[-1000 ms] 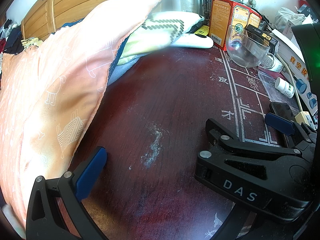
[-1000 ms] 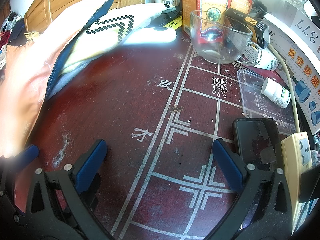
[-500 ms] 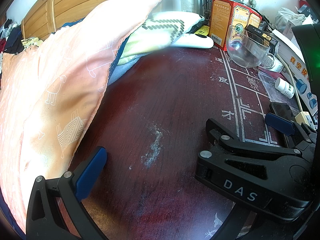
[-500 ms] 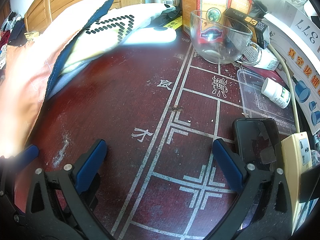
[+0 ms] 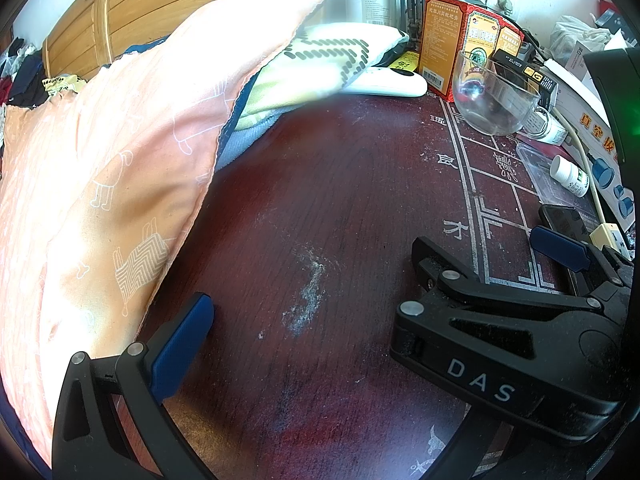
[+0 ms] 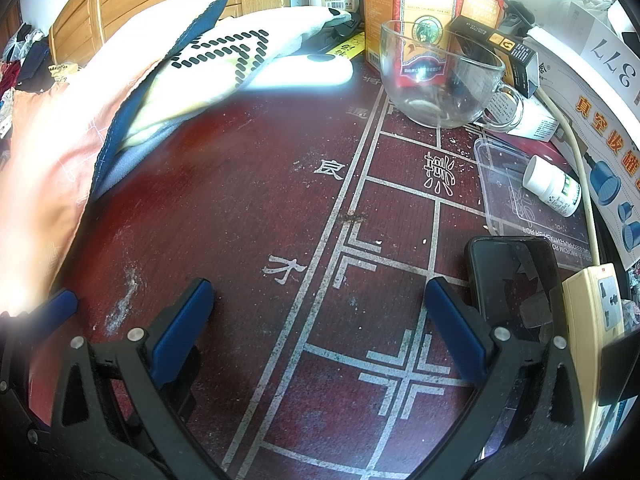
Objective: Fold small clothes
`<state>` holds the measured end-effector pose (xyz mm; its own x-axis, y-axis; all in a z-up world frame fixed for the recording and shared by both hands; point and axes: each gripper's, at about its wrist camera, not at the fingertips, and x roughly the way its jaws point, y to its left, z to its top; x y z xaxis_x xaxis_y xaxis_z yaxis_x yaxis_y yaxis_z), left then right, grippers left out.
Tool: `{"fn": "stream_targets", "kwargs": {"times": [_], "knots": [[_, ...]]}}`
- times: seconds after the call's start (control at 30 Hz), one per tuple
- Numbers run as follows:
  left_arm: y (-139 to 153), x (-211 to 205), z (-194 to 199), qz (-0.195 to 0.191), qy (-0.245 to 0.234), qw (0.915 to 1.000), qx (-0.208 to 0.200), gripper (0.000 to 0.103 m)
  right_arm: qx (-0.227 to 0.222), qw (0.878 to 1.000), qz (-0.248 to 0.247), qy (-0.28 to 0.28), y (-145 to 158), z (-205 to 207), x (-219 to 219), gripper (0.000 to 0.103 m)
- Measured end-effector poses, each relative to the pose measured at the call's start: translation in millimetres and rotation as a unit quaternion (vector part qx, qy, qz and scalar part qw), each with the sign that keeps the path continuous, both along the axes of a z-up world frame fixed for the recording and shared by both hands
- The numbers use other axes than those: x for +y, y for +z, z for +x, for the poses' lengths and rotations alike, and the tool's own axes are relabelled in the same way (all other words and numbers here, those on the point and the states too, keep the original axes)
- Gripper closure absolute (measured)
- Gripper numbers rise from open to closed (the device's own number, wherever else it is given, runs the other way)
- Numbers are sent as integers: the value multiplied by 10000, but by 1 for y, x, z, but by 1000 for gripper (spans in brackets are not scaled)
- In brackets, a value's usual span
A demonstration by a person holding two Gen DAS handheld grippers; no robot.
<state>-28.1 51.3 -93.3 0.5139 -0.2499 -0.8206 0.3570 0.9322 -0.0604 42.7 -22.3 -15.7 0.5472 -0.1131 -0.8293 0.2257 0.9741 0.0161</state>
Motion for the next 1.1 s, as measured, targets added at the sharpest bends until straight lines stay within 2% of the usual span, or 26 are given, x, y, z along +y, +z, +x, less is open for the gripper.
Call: {"fn": "stream_targets", "kwargs": {"times": [1.1], "knots": [[0,4,1,89,-9,10000,44,0,2,10000,0,-2,0,0,0,0]]}}
